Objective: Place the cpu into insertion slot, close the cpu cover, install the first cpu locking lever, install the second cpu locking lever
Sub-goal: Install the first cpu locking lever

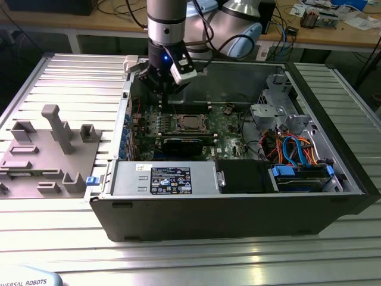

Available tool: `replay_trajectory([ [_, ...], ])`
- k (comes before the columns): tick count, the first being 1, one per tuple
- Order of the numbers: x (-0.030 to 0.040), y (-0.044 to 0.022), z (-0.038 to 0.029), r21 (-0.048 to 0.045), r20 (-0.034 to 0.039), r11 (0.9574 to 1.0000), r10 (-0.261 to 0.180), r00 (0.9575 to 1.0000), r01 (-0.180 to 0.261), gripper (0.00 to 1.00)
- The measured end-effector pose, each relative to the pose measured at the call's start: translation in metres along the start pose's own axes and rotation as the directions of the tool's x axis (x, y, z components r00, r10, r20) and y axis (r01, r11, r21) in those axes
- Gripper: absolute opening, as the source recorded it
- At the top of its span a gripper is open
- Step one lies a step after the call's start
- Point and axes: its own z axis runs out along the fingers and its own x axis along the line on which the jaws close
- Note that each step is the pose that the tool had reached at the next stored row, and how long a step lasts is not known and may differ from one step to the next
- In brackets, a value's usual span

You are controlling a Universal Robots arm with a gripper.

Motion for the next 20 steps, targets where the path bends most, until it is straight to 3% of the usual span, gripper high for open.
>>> replay_trajectory([
  [14,0.0,0.0126,0.0002,-0.0145,0.0002,0.9999,-0.001,1.0,0.001,0.11],
  [20,-0.0118,0.0147,-0.0001,-0.0144,-0.0015,0.9999,-0.002,1.0,0.002,0.11],
])
